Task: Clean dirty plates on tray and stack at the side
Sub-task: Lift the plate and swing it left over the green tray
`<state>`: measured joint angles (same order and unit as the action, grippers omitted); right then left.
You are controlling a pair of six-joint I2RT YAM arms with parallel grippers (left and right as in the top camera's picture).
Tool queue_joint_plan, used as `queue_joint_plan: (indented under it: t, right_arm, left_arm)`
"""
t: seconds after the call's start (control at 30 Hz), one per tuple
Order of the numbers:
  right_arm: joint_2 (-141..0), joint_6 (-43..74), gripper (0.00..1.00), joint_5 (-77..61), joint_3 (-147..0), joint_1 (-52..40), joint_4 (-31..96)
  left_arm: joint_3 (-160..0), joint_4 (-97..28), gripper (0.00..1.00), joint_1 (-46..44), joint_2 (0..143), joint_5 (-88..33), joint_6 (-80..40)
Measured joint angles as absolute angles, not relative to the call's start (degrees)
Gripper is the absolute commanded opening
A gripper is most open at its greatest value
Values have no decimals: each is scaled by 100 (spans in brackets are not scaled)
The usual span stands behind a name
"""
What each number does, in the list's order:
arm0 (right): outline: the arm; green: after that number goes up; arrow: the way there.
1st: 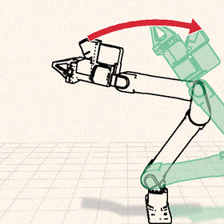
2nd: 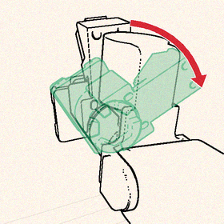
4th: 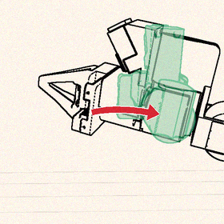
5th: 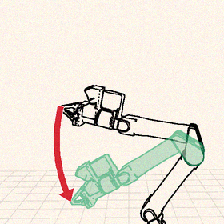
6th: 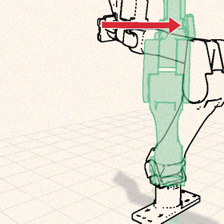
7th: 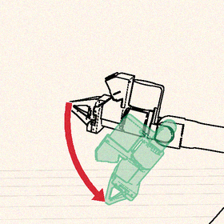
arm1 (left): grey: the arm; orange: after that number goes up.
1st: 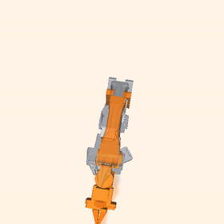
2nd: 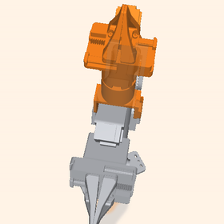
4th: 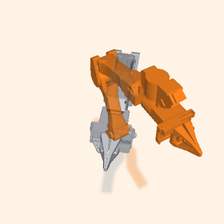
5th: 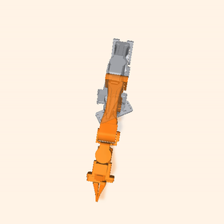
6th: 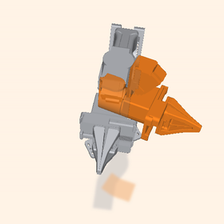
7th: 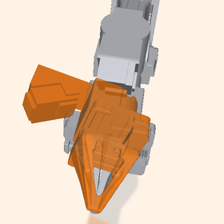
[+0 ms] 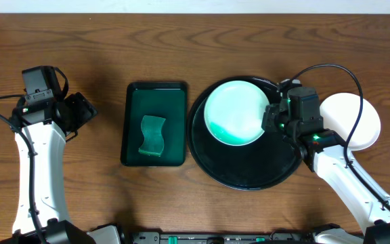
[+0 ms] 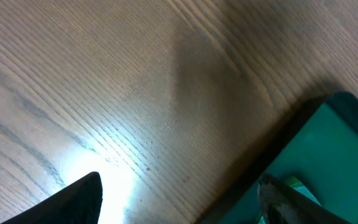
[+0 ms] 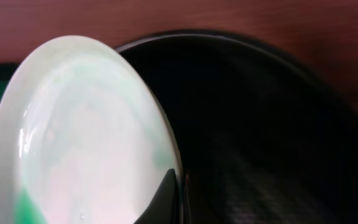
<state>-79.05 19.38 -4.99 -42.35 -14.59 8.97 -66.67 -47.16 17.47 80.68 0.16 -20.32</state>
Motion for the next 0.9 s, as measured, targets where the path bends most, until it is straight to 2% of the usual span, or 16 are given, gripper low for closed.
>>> queue_joint_plan:
  t: [0.5,0.7,0.9]
  right_arm:
    - [-7905,2152,1,-108,-4235,-1507,1223]
    - [-7905,2418,1,-64,-4429,-1876,1422]
    - [-7900,2679,1,255,-4670,-2362,829]
  left_arm:
    - [-6667,-4713,80,1747,8068,19,-2032]
    - [-6667,-4713,80,1747,8068,19,-2032]
    - [-6667,-4713,80,1747,8068,19,-2032]
